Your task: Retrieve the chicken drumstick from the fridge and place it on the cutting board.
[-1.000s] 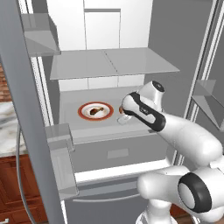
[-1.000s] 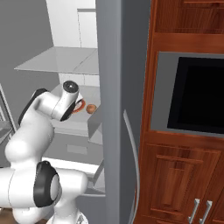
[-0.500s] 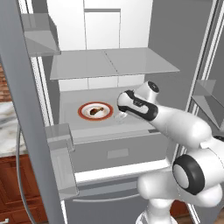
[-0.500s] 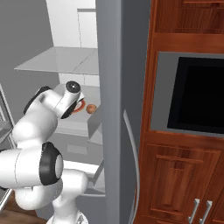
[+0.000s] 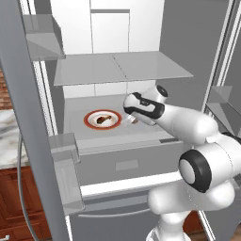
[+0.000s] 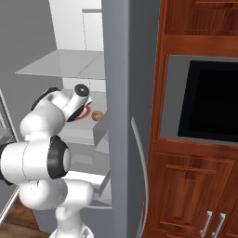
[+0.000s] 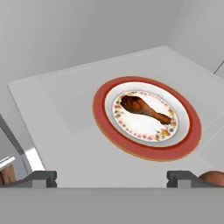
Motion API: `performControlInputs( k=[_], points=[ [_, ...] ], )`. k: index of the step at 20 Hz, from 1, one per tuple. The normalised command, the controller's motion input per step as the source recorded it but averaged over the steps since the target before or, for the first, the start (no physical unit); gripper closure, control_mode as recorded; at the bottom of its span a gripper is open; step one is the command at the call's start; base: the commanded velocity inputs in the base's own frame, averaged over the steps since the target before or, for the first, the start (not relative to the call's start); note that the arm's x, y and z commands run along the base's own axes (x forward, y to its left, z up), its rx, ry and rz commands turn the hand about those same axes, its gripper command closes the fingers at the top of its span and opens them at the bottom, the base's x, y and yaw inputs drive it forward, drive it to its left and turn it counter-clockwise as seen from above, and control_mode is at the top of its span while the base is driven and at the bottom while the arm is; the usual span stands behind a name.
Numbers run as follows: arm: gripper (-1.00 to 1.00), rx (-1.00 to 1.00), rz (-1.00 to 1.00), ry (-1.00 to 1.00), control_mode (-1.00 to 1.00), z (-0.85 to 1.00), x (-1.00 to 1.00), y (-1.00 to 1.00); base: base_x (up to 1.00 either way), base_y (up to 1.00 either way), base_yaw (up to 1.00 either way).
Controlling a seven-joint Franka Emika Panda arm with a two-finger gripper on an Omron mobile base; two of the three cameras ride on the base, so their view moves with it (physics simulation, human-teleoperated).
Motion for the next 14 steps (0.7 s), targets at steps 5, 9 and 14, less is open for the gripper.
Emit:
performControlInputs(
  k=[5, 9, 14],
  points=[
    [-1.0, 0.0, 0.0, 0.0, -1.0, -0.05, 0.3, 0.05, 0.0, 0.0, 0.0],
    [-1.0, 0.0, 0.0, 0.0, -1.0, -0.2, 0.24, 0.05, 0.0, 0.0, 0.0],
    [-1.0, 0.01, 0.0, 0.0, -1.0, -0.23, 0.21, 0.03, 0.0, 0.0, 0.0]
  ],
)
